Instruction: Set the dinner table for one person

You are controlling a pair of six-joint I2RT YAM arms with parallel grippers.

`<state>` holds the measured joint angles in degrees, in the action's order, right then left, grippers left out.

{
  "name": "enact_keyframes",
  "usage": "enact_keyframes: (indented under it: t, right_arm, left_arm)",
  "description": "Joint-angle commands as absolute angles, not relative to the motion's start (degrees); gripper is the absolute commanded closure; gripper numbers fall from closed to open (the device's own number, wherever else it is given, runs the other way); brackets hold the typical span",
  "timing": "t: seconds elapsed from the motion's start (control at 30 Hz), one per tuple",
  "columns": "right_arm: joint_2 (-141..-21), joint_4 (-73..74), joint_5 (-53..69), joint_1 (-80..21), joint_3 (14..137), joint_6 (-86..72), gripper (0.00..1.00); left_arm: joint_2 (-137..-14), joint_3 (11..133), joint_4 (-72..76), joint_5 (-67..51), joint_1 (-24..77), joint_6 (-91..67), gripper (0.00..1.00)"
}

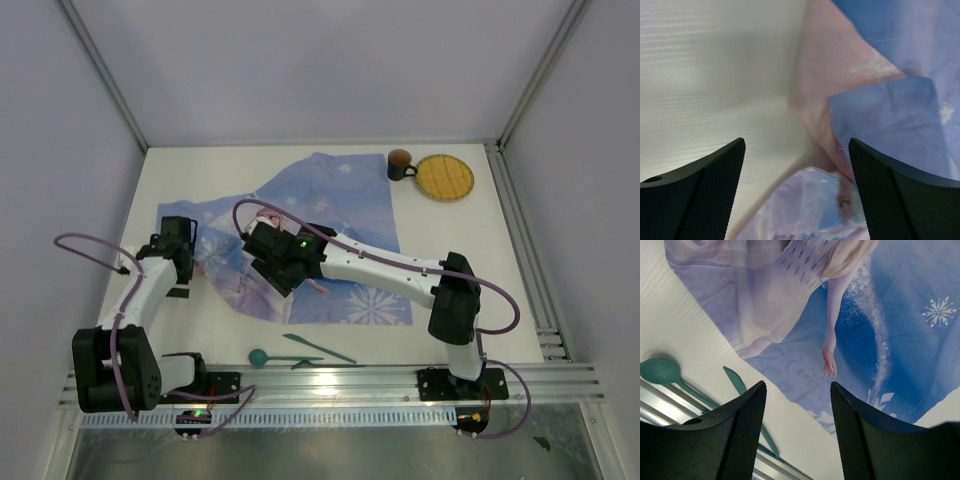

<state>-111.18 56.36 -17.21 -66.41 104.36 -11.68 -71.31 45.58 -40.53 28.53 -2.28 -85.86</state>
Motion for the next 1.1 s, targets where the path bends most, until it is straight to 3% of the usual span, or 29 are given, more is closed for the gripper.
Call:
enact_keyframes:
  t: [0.0, 0.37, 0.63, 1.07]
  right_arm:
    - [-110.21, 57.83, -16.79, -66.45, 106.52, -12.74, 0.41]
    - [-110.92, 60.47, -16.43, -66.45, 108.11, -12.13, 0.41]
    - [-109.25, 57.31, -13.89, -66.45, 103.36, -13.36, 0.41]
    - [-109.51, 57.3, -12.92, -66.45, 102.92, -13.18, 0.41]
  left_arm:
    - [-67.94, 38.7, -37.64, 35.16, -2.37, -92.45, 0.13]
    - [-70.4, 31.55, -10.65, 26.38, -3.34, -89.57, 0.13]
    - [-65.66, 40.34, -18.98, 24.52, -3.34, -84.55, 0.13]
    - [-67.23, 36.83, -18.46, 23.03, -3.34, -85.25, 0.13]
